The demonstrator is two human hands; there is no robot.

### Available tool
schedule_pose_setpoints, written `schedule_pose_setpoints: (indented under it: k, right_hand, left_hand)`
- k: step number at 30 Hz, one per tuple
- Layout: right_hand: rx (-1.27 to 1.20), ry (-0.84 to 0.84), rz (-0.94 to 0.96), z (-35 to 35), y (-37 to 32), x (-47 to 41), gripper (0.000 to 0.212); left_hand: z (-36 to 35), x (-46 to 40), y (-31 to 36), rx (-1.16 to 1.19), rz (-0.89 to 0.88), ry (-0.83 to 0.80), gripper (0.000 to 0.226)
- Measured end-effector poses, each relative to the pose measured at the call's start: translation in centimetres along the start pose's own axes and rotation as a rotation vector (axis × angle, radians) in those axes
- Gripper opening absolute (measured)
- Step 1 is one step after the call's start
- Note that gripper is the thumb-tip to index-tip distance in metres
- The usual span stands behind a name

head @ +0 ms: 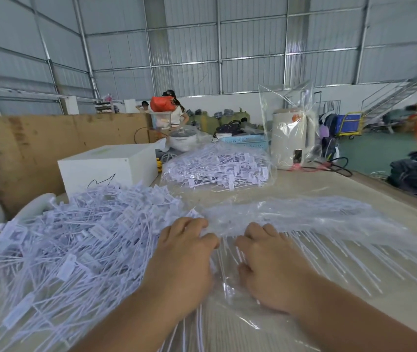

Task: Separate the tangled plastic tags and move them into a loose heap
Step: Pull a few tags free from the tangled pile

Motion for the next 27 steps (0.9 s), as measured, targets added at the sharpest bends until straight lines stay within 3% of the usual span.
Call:
schedule_pose_setpoints:
  k: [3, 4, 7, 9, 11, 13, 15, 17, 21, 27]
  right_hand:
    - [-0.134, -0.190, 0.041, -1.6, 0.2, -0.2, 0.056]
    - [-0.148, -0.239, 0.062, -1.8, 0.2, -0.1, 0.054]
    - [-0.181, -0.142, 0.011, -0.3, 0.5, 0.2, 0.016]
    - [-0.232, 0.015, -0.061, 1.2, 0.9, 0.4, 0.027]
    - [-0.148, 0.132, -0.013, 1.6, 1.0, 0.0, 0.030]
    - [-0.140, 0.069, 0.025, 0.6, 0.9, -0.4, 0.045]
    - [-0.160, -0.130, 0.014, -1.0, 1.0, -0.7, 0.063]
    - [-0.147, -0.222, 0.016, -1.7, 1.1, -0.7, 0.058]
    - [-0.108, -0.007, -0.029, -0.2, 1.3, -0.9, 0.040]
    - [-0.068, -0.137, 0.022, -2.1, 1.2, -0.9, 0.058]
  left_hand:
    - [0.0, 0.0, 0.0, 0.004, 0.004, 0.009, 0.049]
    - [0.1, 0.0, -0.1, 0.002, 0.008, 0.014, 0.050]
    - [0.2, 0.0, -0.3, 0.019, 0.029, 0.035, 0.054]
    - [0.3, 0.1, -0.4, 0.037, 0.039, 0.048, 0.056]
    - [0.5, 0.1, -0.4, 0.053, 0.041, 0.057, 0.057]
    - [0.5, 0.1, -0.3, 0.068, 0.040, 0.068, 0.058]
    - [0.6, 0.2, -0.2, 0.084, 0.041, 0.073, 0.062]
    - [0.6, 0.2, -0.3, 0.097, 0.039, 0.063, 0.066]
    - [0.3, 0.0, -0.1, 0.092, 0.024, 0.017, 0.068]
    - [-0.1, -0.1, 0.6, 0.097, -0.012, -0.012, 0.069]
Point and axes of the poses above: each hand's wrist, its own x-axis away from the middle knuckle, its own z-axis out of the back of the hand, y = z × x, the point moved 4 cm from there along -x, towards the middle knuckle, and after that the axes turned 8 degrees about -y, right-handed, at the moved point
